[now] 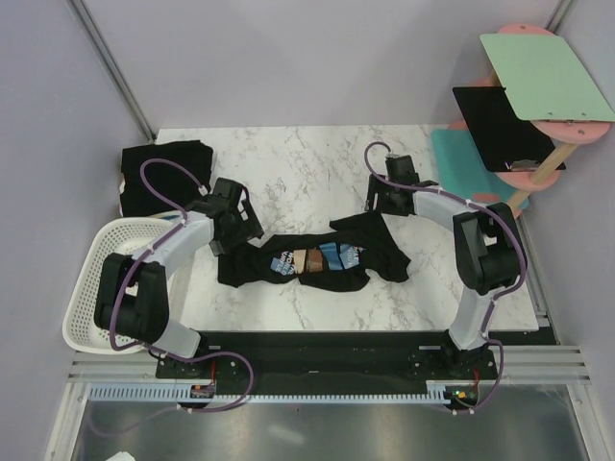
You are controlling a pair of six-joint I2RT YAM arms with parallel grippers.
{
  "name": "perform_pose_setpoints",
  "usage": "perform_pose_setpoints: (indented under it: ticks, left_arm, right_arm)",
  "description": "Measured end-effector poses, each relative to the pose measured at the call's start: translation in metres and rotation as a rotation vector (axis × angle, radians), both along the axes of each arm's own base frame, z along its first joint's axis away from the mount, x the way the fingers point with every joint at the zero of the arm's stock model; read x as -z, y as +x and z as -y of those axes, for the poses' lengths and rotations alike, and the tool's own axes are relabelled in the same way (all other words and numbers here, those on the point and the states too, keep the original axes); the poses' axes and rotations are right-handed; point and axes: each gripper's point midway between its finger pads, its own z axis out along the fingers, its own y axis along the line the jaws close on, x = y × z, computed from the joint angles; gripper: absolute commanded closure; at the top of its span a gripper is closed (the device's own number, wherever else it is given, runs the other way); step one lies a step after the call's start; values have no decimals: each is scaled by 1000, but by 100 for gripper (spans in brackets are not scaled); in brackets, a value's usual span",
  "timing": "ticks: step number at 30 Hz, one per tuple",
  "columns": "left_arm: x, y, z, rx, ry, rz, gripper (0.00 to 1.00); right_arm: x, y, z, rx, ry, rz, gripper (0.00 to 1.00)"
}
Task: Fold and stack the t-shirts
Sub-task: Flatten out the tshirt
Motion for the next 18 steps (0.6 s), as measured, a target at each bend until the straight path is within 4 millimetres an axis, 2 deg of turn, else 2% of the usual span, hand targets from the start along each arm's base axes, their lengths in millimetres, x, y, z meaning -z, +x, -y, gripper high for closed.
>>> perform_pose_setpoints:
  ticks: [2, 5, 12, 18]
  left_arm:
    - [0, 0, 0, 2, 0, 2, 0]
    - [0, 1, 0, 5, 1, 3, 0]
    - [0, 1, 0, 10, 4, 6, 0]
    - [0, 1, 0, 11, 5, 6, 0]
  right_arm:
    - [3, 6, -2, -5, 16, 3, 28]
    - [15, 8, -6, -20, 26, -15, 28]
    - [14, 13, -12, -32, 40, -7, 35]
    - [18, 10, -16, -56, 32, -25, 65]
